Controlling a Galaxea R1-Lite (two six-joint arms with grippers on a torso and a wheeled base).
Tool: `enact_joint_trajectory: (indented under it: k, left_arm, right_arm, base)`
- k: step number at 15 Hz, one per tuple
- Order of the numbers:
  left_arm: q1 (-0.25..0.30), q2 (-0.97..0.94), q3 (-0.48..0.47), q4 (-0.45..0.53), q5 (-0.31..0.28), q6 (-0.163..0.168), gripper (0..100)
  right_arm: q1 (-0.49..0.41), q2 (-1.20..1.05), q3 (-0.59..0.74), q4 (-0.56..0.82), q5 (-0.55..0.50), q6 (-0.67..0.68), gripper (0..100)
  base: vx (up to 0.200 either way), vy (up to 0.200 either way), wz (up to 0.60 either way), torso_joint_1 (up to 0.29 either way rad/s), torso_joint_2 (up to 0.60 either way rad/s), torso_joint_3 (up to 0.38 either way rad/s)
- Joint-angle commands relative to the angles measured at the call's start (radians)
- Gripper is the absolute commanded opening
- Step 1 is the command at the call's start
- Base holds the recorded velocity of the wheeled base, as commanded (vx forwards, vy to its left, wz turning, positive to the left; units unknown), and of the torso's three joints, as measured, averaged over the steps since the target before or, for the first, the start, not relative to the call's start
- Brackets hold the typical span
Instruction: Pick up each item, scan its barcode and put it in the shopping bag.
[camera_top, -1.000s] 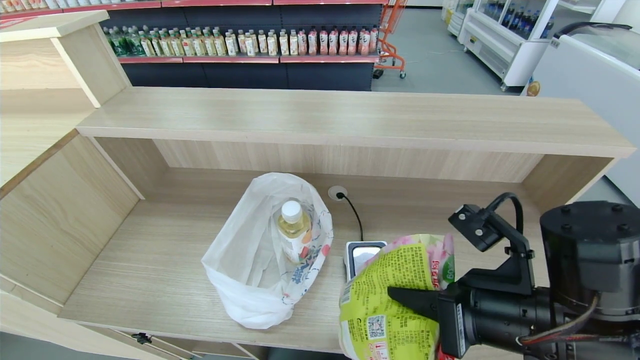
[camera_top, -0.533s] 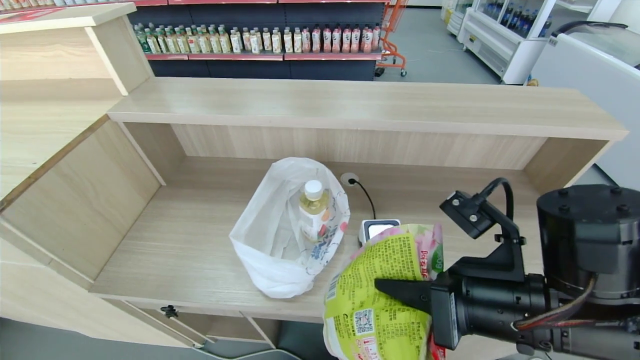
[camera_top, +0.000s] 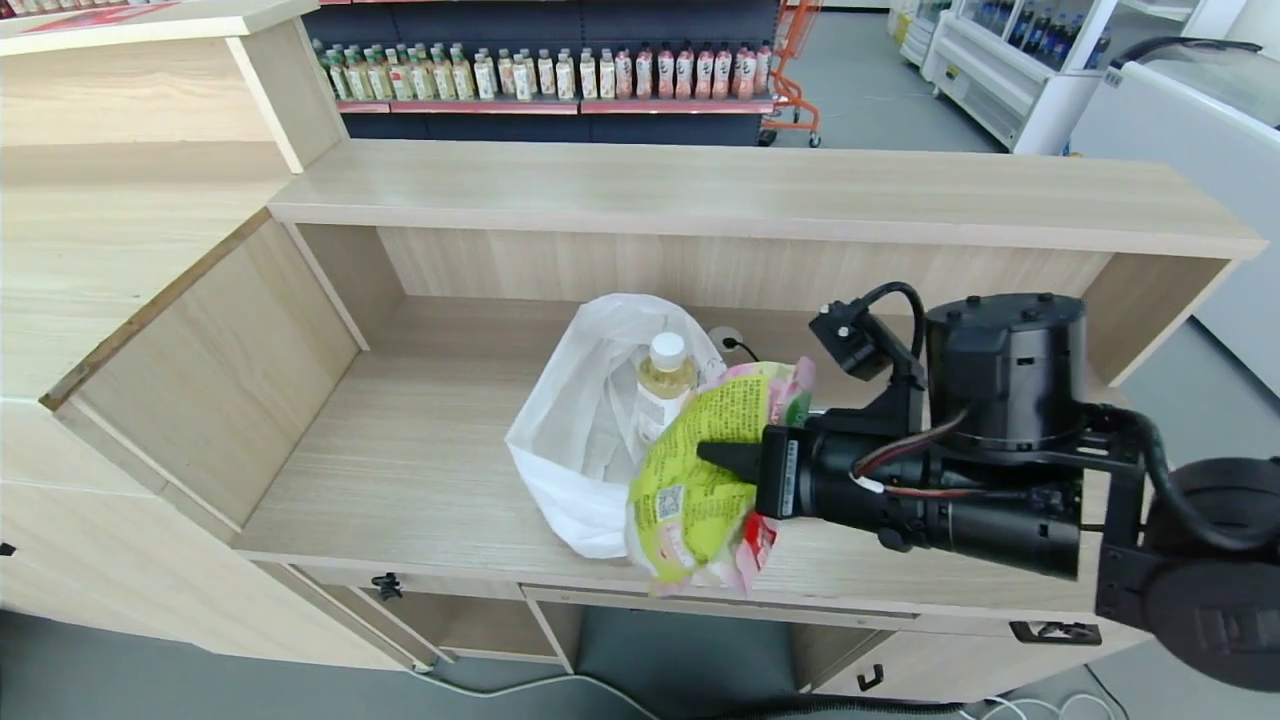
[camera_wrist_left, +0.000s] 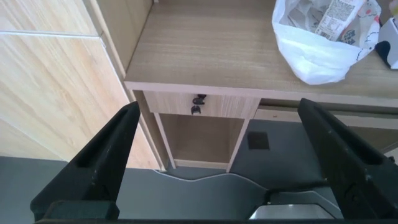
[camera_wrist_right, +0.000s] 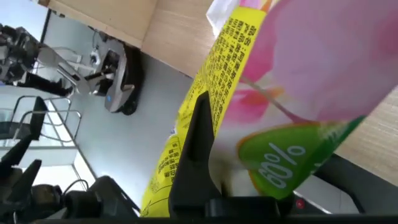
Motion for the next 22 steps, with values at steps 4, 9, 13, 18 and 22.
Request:
enact_joint_trajectory:
  k: [4, 9, 13, 18, 22]
  left_arm:
    - [0.001, 0.002, 0.0, 0.0, 0.0, 0.001, 100]
    - [0.001, 0.002, 0.0, 0.0, 0.0, 0.001, 100]
    - [0.001, 0.002, 0.0, 0.0, 0.0, 0.001, 100]
    - [0.001, 0.002, 0.0, 0.0, 0.0, 0.001, 100]
    - [0.001, 0.002, 0.0, 0.0, 0.0, 0.002, 100]
  right_arm:
    - [-0.05, 0.06, -0.046, -0.002, 0.031, 0.053, 0]
    - [-0.059, 0.125, -0.141, 0.009, 0.017, 0.3, 0]
    - [-0.084, 0.143, -0.118, 0.007, -0.007, 0.334, 0]
    - [-0.13, 0.155, -0.08, 0.004, -0.067, 0.452, 0]
    - [-0.182, 0.203, -0.081, -0.016, -0.072, 0.504, 0]
  base:
    - [0.1, 0.2, 0.0, 0.006, 0.0, 0.004]
    - [0.04, 0.04, 0.0, 0.0, 0.0, 0.0]
    - [0.0, 0.0, 0.0, 0.0, 0.0, 0.0]
    - [0.0, 0.0, 0.0, 0.0, 0.0, 0.0]
    - [0.0, 0.0, 0.0, 0.0, 0.0, 0.0]
